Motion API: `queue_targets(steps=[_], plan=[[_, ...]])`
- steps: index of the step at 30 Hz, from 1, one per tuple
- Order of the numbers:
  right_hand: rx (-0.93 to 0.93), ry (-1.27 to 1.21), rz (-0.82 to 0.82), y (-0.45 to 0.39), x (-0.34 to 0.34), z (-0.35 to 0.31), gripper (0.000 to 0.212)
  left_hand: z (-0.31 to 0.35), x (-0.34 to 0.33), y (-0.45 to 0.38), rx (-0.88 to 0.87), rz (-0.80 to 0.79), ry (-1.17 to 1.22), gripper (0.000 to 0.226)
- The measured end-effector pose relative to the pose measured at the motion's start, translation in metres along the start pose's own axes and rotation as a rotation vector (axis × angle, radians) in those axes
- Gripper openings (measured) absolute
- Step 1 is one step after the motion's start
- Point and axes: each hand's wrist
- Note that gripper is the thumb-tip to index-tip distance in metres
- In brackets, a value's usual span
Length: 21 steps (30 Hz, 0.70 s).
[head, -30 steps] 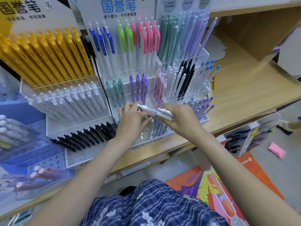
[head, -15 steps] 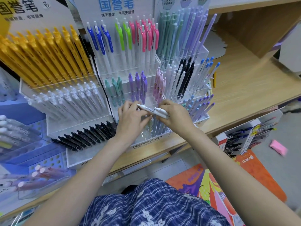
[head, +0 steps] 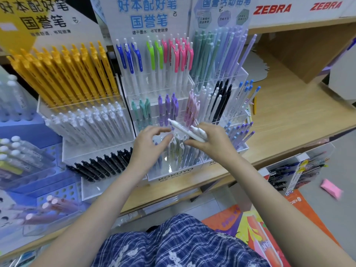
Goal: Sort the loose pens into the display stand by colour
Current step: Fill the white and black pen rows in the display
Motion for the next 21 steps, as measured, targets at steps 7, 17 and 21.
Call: queue_targets(steps=[7,17,21], plan=[[0.014,-0.259,-0.048,-0.012,-0.005,-0.032,0.034,0.027,0.022,0.007,0.191,-0.17,0.715,0.012],[0.001,-0.518,0.064,-0.043,-0.007,-0.071,0.015,0.013,0.073,0.014,0.019,-0.093,0.3,0.003],[0.059,-0.476,-0.078,-0.057,-0.02,-0.098,0.008,0.004,0.08,0.024,-0.055,-0.081,0.167,0.007]])
Point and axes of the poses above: each hand's wrist, its own y-axis away from the middle knuckle, its own x-axis out of the back of the hand, z = x × y, and after that the axes turned 8 degrees about x, right-handed
